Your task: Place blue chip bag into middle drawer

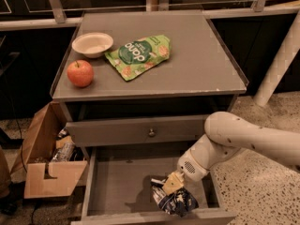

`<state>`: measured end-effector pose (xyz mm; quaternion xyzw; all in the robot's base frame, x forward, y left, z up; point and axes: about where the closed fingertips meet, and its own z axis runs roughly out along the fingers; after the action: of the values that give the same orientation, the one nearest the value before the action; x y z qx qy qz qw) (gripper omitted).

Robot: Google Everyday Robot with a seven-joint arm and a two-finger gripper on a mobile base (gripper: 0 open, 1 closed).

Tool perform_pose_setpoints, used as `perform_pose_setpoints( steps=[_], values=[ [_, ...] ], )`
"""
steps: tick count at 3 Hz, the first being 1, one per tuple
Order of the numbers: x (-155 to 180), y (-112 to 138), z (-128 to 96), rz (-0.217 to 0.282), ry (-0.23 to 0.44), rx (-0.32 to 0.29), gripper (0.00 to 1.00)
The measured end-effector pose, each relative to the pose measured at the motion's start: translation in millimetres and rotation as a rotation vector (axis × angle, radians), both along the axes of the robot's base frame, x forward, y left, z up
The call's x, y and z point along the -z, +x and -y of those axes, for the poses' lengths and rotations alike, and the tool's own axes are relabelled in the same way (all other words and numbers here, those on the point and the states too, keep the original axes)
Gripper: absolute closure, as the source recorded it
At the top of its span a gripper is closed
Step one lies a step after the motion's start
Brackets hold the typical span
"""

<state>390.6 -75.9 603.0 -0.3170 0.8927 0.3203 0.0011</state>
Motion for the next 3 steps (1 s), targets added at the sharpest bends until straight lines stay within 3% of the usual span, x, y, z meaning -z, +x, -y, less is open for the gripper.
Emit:
perform_pose_setpoints(
  steps=[3],
  values=[
    [53.6,18.4,-21.4,-0.035,0.083,0.07,1.0]
  ],
)
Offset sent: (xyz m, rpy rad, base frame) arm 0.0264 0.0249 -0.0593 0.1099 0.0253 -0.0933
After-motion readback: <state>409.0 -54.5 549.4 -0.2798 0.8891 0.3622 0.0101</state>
